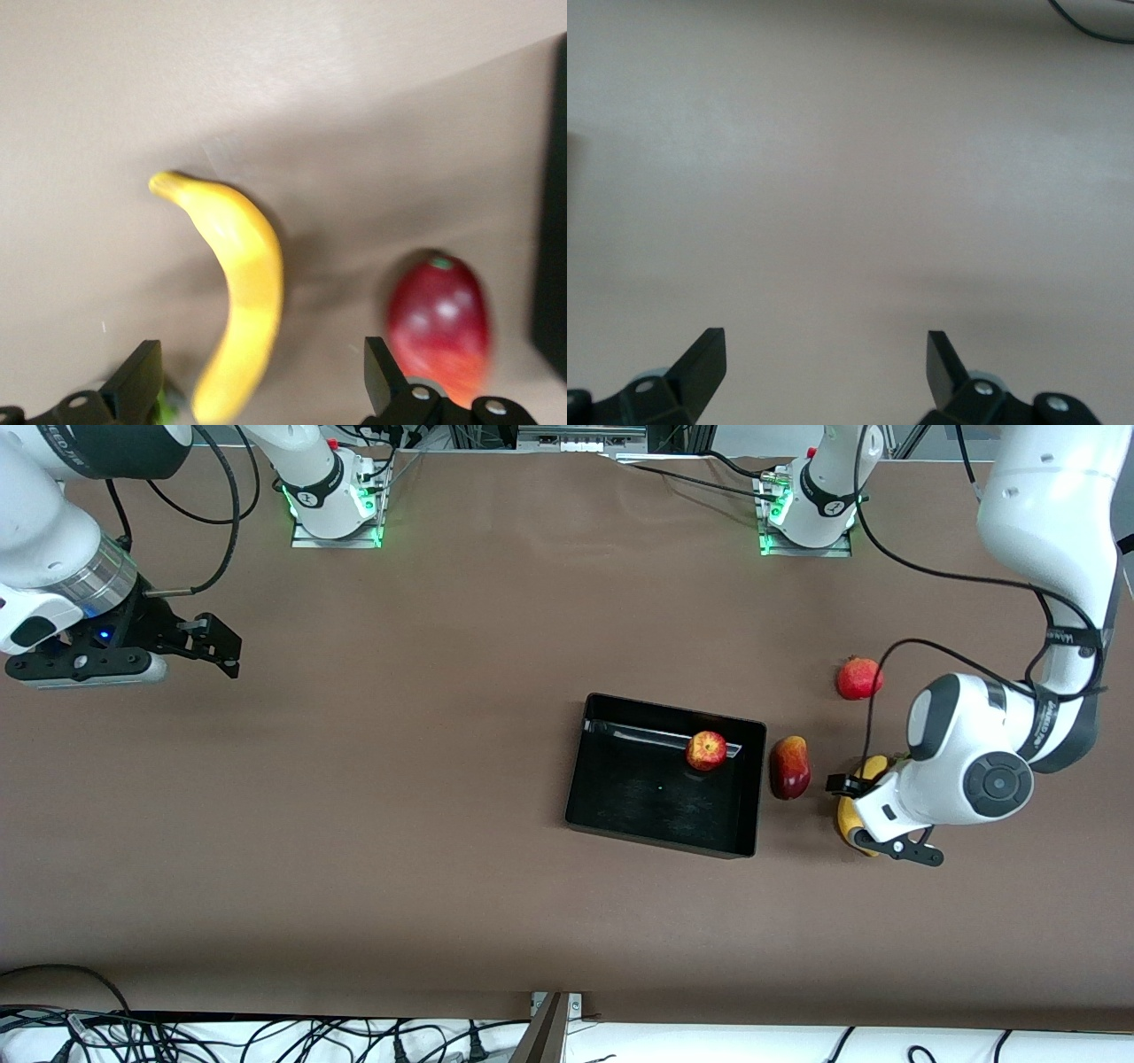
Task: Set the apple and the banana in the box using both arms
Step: 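Grasp the yellow banana with the left gripper and lift it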
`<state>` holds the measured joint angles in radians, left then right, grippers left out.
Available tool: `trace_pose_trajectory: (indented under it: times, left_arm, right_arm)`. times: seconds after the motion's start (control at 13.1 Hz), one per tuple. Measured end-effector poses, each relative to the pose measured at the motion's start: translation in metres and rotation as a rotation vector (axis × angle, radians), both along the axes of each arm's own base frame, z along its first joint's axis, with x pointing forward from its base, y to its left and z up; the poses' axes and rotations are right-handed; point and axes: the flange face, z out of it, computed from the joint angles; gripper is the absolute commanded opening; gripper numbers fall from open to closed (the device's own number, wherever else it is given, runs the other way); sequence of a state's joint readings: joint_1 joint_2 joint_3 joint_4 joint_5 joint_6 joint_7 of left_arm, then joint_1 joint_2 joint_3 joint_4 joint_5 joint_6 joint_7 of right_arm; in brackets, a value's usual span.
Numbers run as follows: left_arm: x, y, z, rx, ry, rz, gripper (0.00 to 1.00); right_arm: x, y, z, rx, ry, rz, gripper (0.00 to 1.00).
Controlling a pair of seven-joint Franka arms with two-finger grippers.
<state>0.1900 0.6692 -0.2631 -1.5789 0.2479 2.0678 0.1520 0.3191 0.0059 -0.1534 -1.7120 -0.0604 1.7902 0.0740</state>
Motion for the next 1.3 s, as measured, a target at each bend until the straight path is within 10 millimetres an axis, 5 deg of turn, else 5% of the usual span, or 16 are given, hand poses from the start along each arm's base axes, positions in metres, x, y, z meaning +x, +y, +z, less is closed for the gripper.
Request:
trace_pose_trajectory:
  times: [0.08,0.15,0.23,0.38,0.84,0.99,1.3]
  left_arm:
    - [-0.003,0.008,-0.021,0.008,-0.044,-0.043,1.0]
    - [-0.012,0.012,-0.041,0.01,-0.073,-0.071,0.82]
    - [-0.02,0.014,-0.057,0.007,-0.081,-0.081,0.4]
    - [-0.03,0.019,-0.071,0.003,-0.066,-0.083,0.0]
    - [-0.026,0.017,-0.059,0.005,-0.065,-0.083,0.0]
    - [-0.015,0.013,-0.028,-0.001,-0.036,-0.059,0.0]
    - [0.01,-0.015,0.066,-0.023,0.01,-0.046,0.0]
  right_arm:
    - [0.0,0.001,0.0,0.0,0.0,0.002,1.0]
    - [0.0,0.002,0.0,0.0,0.001,0.003,1.0]
    - [-0.001,0.002,0.0,0.0,0.002,0.003,1.0]
    - [-0.001,0.002,0.0,0.0,0.002,0.003,1.0]
    - [-0.001,0.002,0.0,0.0,0.002,0.003,1.0]
    - [-0.001,0.002,0.0,0.0,0.002,0.003,1.0]
    - [-0.001,0.002,0.0,0.0,0.002,0.003,1.0]
